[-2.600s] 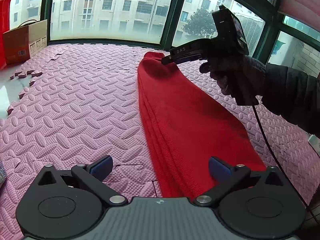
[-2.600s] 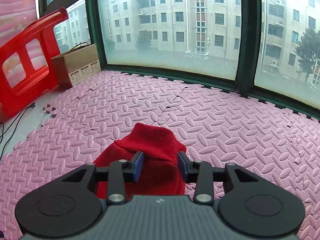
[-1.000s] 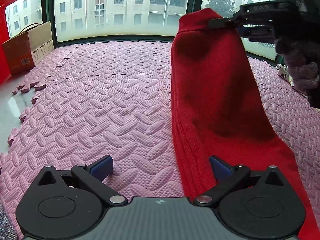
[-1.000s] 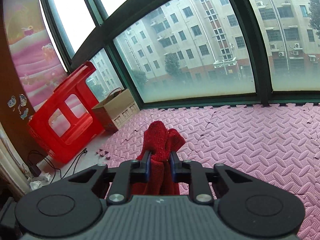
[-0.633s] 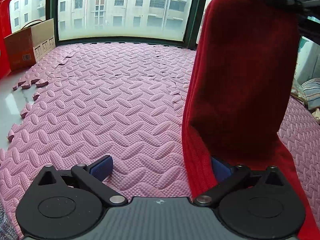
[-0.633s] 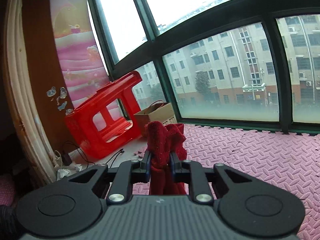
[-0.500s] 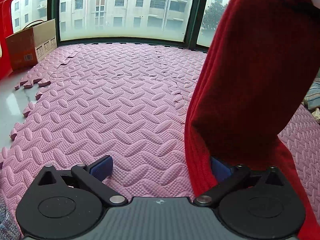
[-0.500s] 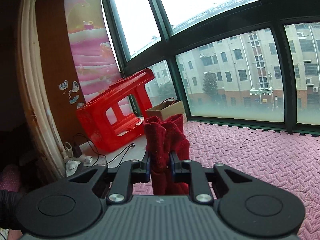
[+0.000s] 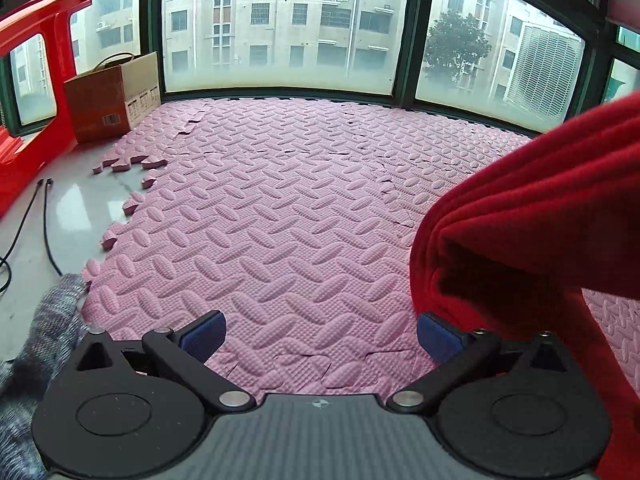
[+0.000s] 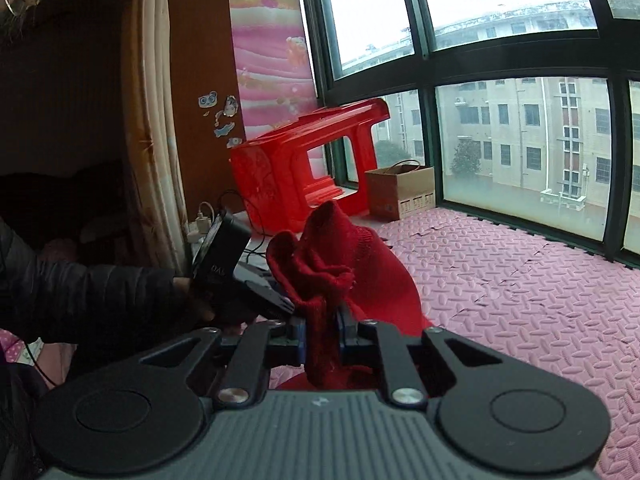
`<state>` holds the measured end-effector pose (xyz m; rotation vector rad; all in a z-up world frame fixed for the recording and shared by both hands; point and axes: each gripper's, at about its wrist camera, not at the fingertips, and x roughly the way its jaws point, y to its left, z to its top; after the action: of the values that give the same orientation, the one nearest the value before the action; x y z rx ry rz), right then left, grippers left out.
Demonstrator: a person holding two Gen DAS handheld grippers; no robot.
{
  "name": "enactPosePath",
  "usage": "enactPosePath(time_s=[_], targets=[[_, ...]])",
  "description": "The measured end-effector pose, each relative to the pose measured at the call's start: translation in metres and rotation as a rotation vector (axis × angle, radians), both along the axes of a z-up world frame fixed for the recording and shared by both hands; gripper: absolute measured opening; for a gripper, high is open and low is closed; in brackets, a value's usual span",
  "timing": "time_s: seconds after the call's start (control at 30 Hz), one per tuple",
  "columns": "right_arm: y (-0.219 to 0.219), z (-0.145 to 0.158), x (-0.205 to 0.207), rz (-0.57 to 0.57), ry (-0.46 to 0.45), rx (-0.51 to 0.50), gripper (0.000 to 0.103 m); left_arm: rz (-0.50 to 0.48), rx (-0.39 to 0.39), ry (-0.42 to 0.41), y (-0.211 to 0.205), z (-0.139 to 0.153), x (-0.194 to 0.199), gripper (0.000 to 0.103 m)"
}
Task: Fold clothes
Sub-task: 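Lift the cuff end with the right gripper and fold it over toward the waistband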
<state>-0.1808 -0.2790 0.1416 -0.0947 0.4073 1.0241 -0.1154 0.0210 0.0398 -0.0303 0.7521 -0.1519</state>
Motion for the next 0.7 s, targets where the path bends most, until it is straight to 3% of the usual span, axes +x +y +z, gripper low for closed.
enactPosePath(time_s=[0.27,0.47,0.7], targets=[[0.005,-0.024,-0.052,0.096,-0.022,-0.165,0.010,0.011,-0.022,-0.029,0.003,0.013,-0.023,0.103],[0.010,-0.040,-0.074,0.131,-0.066,-0.272,0.010,-0.007,-0.047,-0.087,-0.008,0.039,-0.028,0.103],[0.022,-0.048,-0.089,0.170,-0.142,-0.375,0.010,-0.147,-0.165,-0.192,-0.043,0.085,-0.034,0.103]])
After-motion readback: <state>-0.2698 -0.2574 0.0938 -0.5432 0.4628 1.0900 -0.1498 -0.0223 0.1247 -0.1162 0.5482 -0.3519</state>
